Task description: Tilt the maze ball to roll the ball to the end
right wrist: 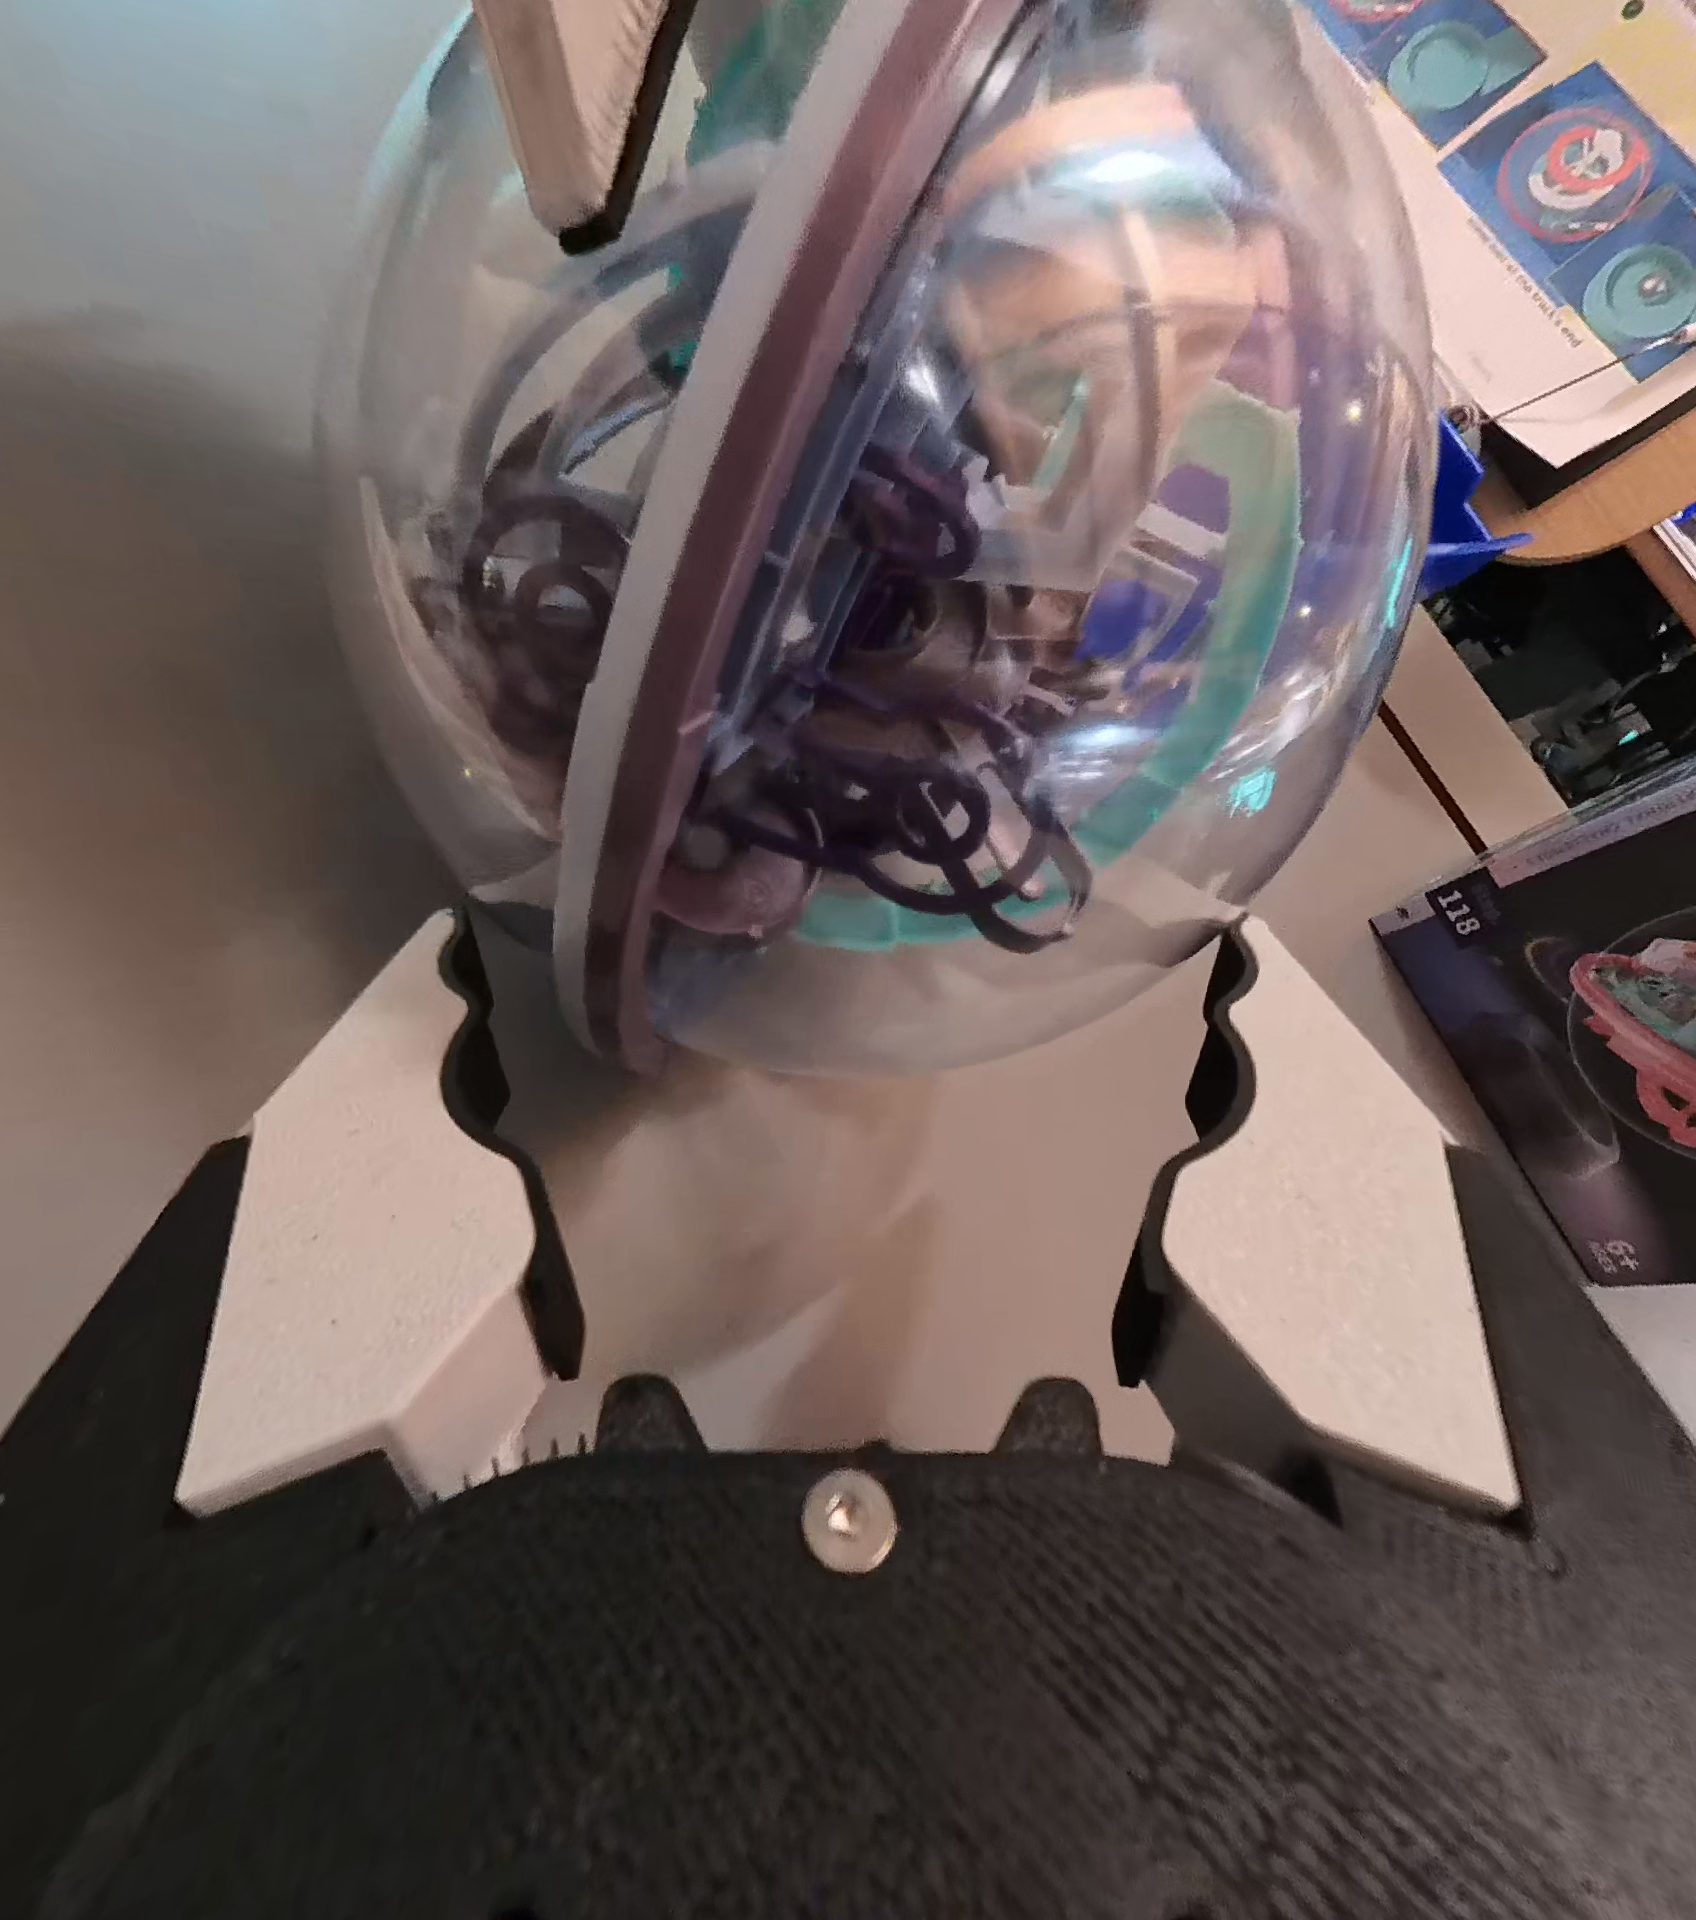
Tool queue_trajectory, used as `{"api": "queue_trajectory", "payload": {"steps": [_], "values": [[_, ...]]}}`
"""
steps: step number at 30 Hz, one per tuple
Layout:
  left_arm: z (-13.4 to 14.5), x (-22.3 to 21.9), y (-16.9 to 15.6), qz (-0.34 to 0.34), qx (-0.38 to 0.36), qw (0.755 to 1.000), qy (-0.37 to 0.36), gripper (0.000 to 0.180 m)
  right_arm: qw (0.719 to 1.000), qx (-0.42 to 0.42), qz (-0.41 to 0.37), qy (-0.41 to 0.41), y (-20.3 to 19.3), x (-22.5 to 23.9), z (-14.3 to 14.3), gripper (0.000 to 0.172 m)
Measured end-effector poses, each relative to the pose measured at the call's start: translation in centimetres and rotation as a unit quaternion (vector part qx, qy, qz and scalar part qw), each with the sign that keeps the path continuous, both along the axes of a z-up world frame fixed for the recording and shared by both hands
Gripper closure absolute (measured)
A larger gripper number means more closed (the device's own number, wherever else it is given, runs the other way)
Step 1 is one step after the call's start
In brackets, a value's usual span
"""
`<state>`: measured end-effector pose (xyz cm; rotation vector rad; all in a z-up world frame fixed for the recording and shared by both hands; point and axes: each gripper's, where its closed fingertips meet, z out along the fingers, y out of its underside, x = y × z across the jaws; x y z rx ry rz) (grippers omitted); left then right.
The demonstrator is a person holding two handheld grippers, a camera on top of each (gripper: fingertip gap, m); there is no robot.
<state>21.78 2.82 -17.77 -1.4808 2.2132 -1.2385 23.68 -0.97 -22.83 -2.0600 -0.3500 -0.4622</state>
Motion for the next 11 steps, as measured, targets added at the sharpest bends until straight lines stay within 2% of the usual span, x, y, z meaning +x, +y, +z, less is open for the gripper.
{"api": "queue_trajectory", "payload": {"steps": [6,11], "values": [[-0.02,-0.17,-0.19,-0.019,0.017,1.000,0.000,0.042,1.000,-0.004,0.024,0.009,-0.69,0.03,0.30,0.050],[-0.83,-0.58,-0.64,-0.048,0.031,0.998,0.019,0.043,0.996,-0.055,0.064,0.018,-0.19,0.15,-0.02,0.025]]}}
